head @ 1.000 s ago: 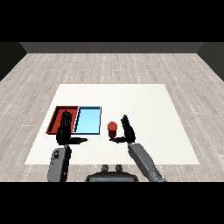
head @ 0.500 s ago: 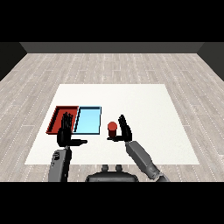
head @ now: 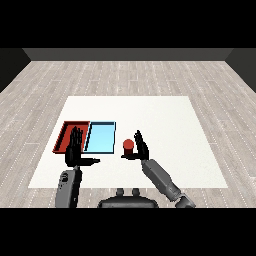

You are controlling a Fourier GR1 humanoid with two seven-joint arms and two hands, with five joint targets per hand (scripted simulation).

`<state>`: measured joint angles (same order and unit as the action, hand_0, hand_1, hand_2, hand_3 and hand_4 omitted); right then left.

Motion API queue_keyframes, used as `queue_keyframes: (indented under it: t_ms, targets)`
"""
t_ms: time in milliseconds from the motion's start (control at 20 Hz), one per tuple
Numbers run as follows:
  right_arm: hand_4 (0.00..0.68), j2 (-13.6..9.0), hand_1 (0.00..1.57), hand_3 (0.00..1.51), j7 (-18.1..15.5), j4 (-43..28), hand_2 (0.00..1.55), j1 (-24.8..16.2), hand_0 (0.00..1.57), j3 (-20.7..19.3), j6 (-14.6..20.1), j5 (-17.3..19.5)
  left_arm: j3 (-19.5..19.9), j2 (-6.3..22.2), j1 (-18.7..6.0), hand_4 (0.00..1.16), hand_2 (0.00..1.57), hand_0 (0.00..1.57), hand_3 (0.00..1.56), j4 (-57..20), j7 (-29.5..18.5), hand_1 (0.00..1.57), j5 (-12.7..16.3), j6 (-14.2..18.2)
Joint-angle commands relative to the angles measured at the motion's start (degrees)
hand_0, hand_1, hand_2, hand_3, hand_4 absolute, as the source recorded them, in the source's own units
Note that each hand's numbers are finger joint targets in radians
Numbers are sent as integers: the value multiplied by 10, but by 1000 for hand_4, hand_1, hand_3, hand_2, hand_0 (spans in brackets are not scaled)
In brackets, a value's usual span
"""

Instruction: Pick the red can and put it in the red box

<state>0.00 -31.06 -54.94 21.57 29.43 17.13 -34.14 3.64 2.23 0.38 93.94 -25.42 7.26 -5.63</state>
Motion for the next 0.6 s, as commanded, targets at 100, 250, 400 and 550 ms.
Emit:
queue_keyframes:
  t_ms: [100,250,400,550]
  targets:
    - [0,0,0,0,-67,78,0,51,0,89,44,-101,-6,-4,22,0,0,0,0,19,-3,0,4,-6]
    - [0,0,0,0,-63,99,0,64,0,63,9,-93,-3,0,16,0,0,0,0,-6,-14,0,-7,-3]
    - [0,0,0,0,-29,70,0,64,0,43,15,-68,-7,-4,14,0,0,0,0,15,-3,0,-11,8]
    - [0,0,0,0,-51,47,0,23,0,61,16,-77,5,6,-14,0,0,0,0,-16,-3,0,-3,-1]
